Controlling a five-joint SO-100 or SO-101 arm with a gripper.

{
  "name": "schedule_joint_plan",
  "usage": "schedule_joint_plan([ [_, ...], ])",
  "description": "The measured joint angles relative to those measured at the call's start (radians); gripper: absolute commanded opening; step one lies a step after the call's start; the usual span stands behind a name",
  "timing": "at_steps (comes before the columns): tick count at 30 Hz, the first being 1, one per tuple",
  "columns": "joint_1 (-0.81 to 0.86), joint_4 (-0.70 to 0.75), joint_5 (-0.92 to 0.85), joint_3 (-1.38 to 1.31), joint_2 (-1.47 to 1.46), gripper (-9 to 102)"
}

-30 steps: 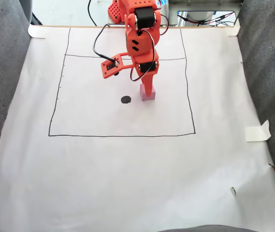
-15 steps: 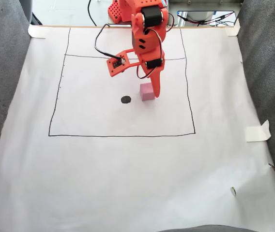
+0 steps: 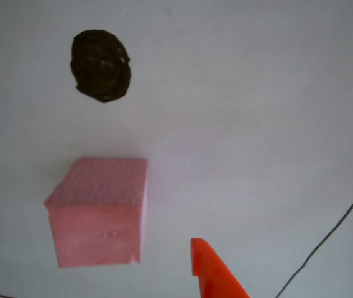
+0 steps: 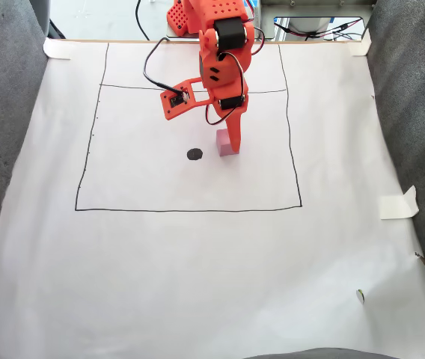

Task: Grasp the colored block, Place it on the black dot, and then return the arm to the default position.

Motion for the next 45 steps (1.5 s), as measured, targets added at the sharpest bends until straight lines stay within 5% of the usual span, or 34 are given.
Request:
schedule_joint_plan([
  [26, 0.012, -0.048, 0.003, 0.0, -0.081, 41],
  [30, 0.012, -0.058, 0.006, 0.0, -0.081, 36],
  [41, 0.012, -0.066, 0.035, 0.0, -0.081, 0],
  [45, 0.012, -0.064, 0.046, 0.0, -0.081, 0],
])
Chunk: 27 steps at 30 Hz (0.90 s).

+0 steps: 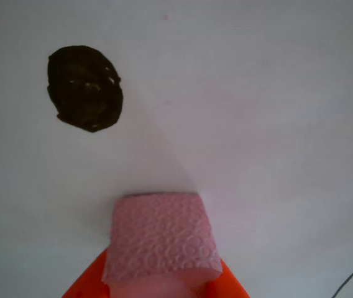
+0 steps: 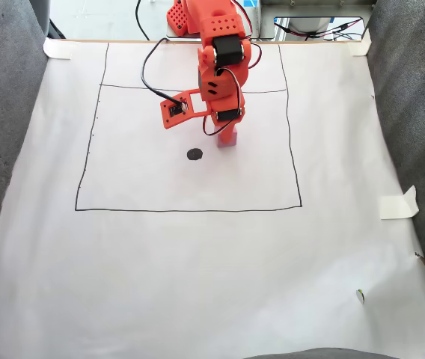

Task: Grasp the colored block, Place it on the black dot, and then return the arm to the default position.

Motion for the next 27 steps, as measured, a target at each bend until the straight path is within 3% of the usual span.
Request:
schedule_joint_plan([
  [14, 0.072, 0.018, 0.101, -0.029, 0.077, 0],
  [27, 0.207, 0.041, 0.212, -0.29, 0.008, 0],
])
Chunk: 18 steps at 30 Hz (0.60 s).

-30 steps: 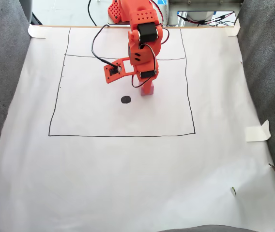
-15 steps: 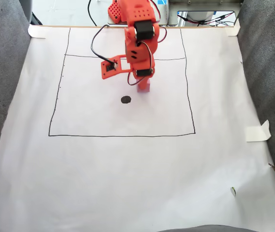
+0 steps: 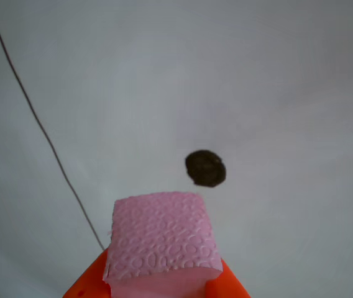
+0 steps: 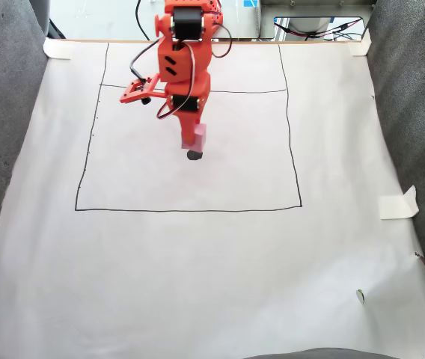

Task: Grasp the colored block, Place it on the black dot, and then return the arm to the default position.

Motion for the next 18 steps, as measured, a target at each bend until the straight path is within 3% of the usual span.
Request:
schedule_joint_plan([
  [18, -0.029, 0.054, 0.009, -0.006, -0.106, 0],
])
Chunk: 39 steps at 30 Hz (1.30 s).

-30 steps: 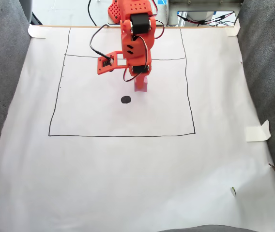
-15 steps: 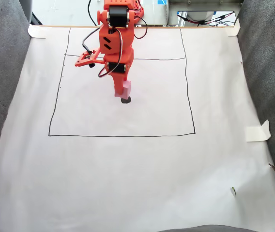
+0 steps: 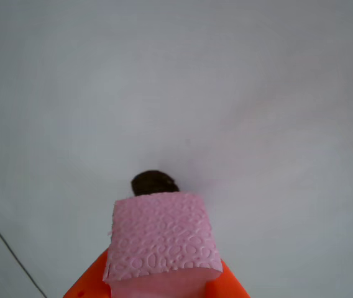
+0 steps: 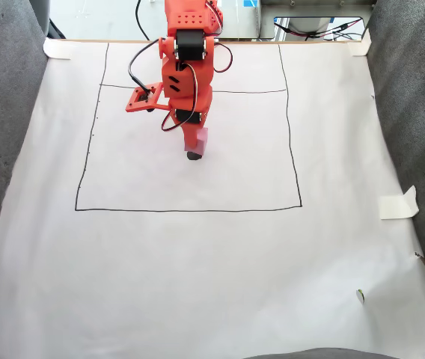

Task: Grasp the colored block, Place it on the black dot, and then return the arm to the default position.

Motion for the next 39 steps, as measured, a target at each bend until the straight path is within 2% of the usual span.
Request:
schedule_joint_plan([
  [39, 0.025, -0.015, 0.0, -0.066, -0.112, 0],
])
